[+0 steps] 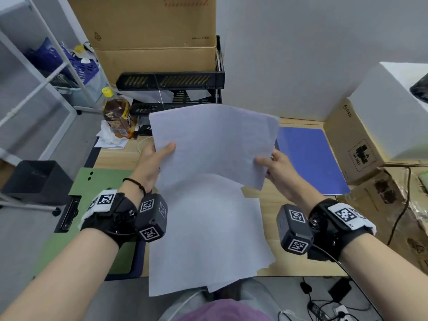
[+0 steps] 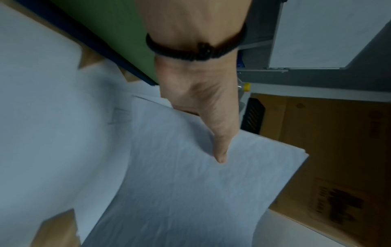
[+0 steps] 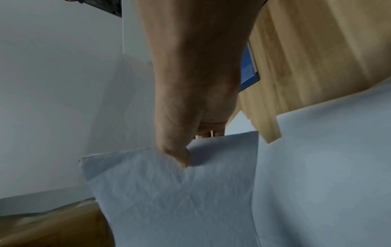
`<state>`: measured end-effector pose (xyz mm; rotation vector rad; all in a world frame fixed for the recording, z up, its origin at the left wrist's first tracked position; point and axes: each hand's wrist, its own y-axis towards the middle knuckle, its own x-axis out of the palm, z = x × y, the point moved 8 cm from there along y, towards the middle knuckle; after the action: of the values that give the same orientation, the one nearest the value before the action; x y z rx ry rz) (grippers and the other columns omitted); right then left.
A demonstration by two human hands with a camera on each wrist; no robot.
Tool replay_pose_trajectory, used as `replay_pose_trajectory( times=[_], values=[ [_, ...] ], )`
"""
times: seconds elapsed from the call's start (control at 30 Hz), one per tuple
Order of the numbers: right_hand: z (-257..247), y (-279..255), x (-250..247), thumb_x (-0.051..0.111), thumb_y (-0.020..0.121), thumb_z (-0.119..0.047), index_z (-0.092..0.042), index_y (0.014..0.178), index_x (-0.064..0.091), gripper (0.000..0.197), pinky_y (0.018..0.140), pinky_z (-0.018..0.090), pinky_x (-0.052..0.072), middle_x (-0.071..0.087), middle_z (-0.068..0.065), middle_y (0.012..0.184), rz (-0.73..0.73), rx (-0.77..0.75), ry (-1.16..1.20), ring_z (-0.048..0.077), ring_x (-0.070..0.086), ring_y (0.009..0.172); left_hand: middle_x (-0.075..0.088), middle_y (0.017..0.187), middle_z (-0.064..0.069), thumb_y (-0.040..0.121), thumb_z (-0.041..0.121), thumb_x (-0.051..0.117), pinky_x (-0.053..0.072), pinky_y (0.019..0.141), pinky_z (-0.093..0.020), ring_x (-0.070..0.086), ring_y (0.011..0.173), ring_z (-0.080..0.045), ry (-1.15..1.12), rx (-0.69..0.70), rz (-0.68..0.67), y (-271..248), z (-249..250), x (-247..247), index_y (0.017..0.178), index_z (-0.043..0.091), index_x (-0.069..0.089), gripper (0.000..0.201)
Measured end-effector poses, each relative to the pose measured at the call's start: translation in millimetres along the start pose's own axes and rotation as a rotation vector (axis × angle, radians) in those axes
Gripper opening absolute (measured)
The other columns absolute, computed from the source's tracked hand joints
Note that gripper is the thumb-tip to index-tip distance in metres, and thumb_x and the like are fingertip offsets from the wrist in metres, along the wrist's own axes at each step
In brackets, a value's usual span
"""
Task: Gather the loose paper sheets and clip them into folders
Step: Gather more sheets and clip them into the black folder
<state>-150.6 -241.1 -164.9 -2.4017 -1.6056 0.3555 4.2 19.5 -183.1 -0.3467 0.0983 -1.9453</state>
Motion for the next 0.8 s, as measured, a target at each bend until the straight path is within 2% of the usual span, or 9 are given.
replay_pose_trajectory(
  times=[0.17, 0.27, 0.37, 0.47, 0.53, 0.57, 0.67, 0.73, 0.8],
  values=[
    [2.7, -1.6, -11.8, 0.053, 0.095, -0.006, -0.026, 0.101, 0.066, 0.024, 0.081, 0.025, 0.052, 0.074, -0.014, 0.099, 0.025, -0.023, 0.064, 0.007, 0.068, 0.091, 0.069, 0.114, -0.006, 0.083, 0.007, 0.070, 0.056, 0.083, -0.028, 0.066, 0.101, -0.019, 0.103, 0.098, 0.069, -6.0, 7.6, -4.8, 0.113, 0.012, 0.063, 0.032],
    [56.5, -11.0, -15.1, 0.055, 0.094, -0.006, -0.022, 0.107, 0.066, 0.023, 0.088, 0.028, 0.050, 0.074, -0.011, 0.104, -0.044, 0.111, 0.005, 0.004, 0.068, 0.094, 0.068, 0.104, 0.000, 0.081, 0.000, 0.070, 0.053, 0.073, -0.020, 0.063, 0.100, -0.021, 0.280, -0.081, 0.110, -21.7, -49.6, -25.9, 0.105, 0.013, 0.062, 0.028],
    [96.2, -22.2, -17.2, 0.057, 0.094, -0.009, -0.021, 0.117, 0.063, 0.026, 0.079, 0.022, 0.042, 0.067, -0.005, 0.118, -0.092, 0.208, -0.069, 0.008, 0.059, 0.106, 0.065, 0.117, -0.010, 0.085, -0.004, 0.063, 0.052, 0.079, -0.031, 0.059, 0.101, -0.021, 0.416, -0.250, 0.055, -44.0, -109.4, -40.0, 0.102, 0.019, 0.061, 0.028],
    [97.1, -21.3, -17.8, 0.059, 0.095, -0.013, -0.017, 0.118, 0.064, 0.025, 0.076, 0.018, 0.042, 0.068, -0.005, 0.114, -0.115, 0.187, -0.122, 0.009, 0.060, 0.103, 0.066, 0.106, -0.002, 0.090, -0.003, 0.058, 0.051, 0.070, -0.019, 0.056, 0.102, -0.021, 0.449, -0.151, 0.039, -57.6, -113.1, -37.0, 0.109, 0.015, 0.063, 0.027],
    [87.0, -16.2, -16.4, 0.058, 0.096, -0.017, -0.022, 0.116, 0.065, 0.022, 0.081, 0.021, 0.047, 0.069, -0.007, 0.114, -0.146, 0.131, -0.160, 0.009, 0.062, 0.104, 0.066, 0.097, 0.002, 0.093, 0.003, 0.057, 0.052, 0.070, -0.027, 0.061, 0.096, -0.020, 0.435, -0.146, 0.091, -59.2, -107.9, -35.0, 0.104, 0.015, 0.065, 0.017],
    [81.6, -13.5, -16.3, 0.057, 0.097, -0.018, -0.026, 0.111, 0.065, 0.018, 0.082, 0.024, 0.050, 0.070, -0.008, 0.111, -0.151, 0.105, -0.178, 0.008, 0.064, 0.101, 0.067, 0.096, 0.003, 0.094, 0.007, 0.057, 0.054, 0.070, -0.027, 0.064, 0.092, -0.015, 0.424, -0.151, 0.121, -59.4, -103.1, -33.2, 0.103, 0.015, 0.065, 0.014],
    [70.8, -2.8, -26.1, 0.051, 0.099, -0.019, -0.026, 0.096, 0.062, 0.014, 0.072, 0.034, 0.052, 0.070, 0.002, 0.094, -0.071, 0.063, -0.223, 0.018, 0.065, 0.082, 0.068, 0.089, 0.016, 0.094, 0.011, 0.057, 0.050, 0.070, -0.012, 0.064, 0.080, 0.001, 0.404, -0.060, 0.193, -52.9, -79.4, -28.3, 0.099, 0.020, 0.064, 0.012],
    [70.1, 3.6, -37.2, 0.049, 0.099, -0.021, -0.021, 0.096, 0.062, 0.014, 0.067, 0.034, 0.050, 0.068, 0.007, 0.092, -0.006, 0.078, -0.173, 0.022, 0.063, 0.078, 0.068, 0.087, 0.009, 0.094, 0.014, 0.058, 0.050, 0.071, -0.014, 0.061, 0.077, -0.010, 0.353, -0.011, 0.295, -51.0, -63.2, -32.4, 0.098, 0.017, 0.066, 0.010],
    [71.2, 7.1, -48.7, 0.049, 0.099, -0.018, -0.019, 0.099, 0.063, 0.014, 0.063, 0.030, 0.049, 0.068, 0.004, 0.090, 0.051, 0.101, -0.033, 0.018, 0.063, 0.075, 0.067, 0.086, 0.001, 0.093, 0.018, 0.059, 0.051, 0.075, -0.026, 0.060, 0.072, -0.017, 0.250, 0.002, 0.391, -52.7, -54.6, -39.4, 0.097, 0.015, 0.068, 0.011]
  ],
)
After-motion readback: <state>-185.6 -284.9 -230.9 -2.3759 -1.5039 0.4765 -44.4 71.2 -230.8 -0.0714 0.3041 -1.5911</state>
